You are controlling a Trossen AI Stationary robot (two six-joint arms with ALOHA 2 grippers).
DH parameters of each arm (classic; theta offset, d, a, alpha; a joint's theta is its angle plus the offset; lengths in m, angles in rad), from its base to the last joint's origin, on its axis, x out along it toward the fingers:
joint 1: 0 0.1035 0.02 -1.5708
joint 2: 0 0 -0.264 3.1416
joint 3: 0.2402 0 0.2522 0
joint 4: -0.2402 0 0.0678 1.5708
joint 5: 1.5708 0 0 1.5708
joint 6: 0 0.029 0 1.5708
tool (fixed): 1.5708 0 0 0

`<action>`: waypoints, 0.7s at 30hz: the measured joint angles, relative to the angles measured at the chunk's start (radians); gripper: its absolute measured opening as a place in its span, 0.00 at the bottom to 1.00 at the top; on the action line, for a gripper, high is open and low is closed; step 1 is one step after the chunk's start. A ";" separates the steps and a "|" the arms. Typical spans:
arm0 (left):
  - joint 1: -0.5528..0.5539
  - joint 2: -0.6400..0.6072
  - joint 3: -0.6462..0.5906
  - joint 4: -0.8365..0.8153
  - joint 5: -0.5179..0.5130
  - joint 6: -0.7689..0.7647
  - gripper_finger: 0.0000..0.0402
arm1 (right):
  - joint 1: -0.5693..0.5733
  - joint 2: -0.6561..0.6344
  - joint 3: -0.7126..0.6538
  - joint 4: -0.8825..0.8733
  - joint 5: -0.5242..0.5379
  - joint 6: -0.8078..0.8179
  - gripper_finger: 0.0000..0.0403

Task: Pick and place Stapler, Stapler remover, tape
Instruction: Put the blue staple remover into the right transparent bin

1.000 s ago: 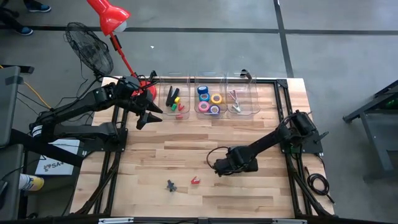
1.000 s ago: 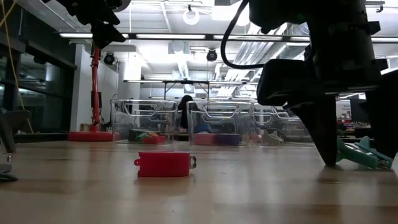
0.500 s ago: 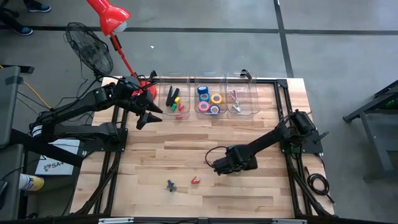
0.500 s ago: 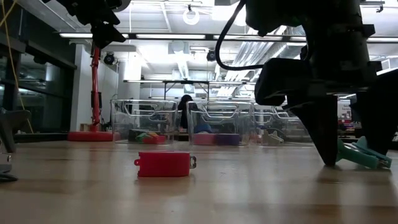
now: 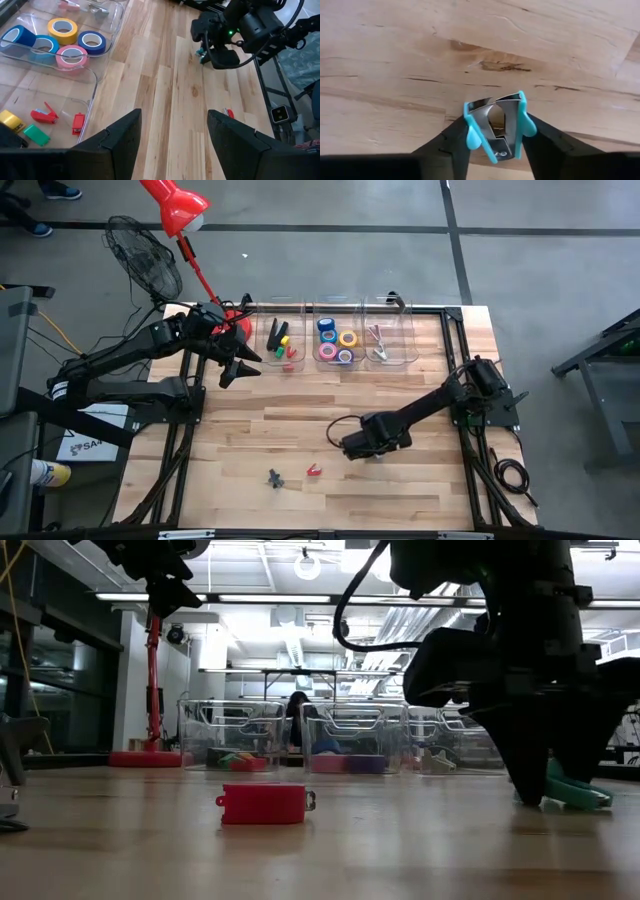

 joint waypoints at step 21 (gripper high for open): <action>0.000 0.000 0.000 0.000 0.000 0.000 0.55 | -0.181 -0.206 -0.002 -0.092 0.093 -0.295 0.21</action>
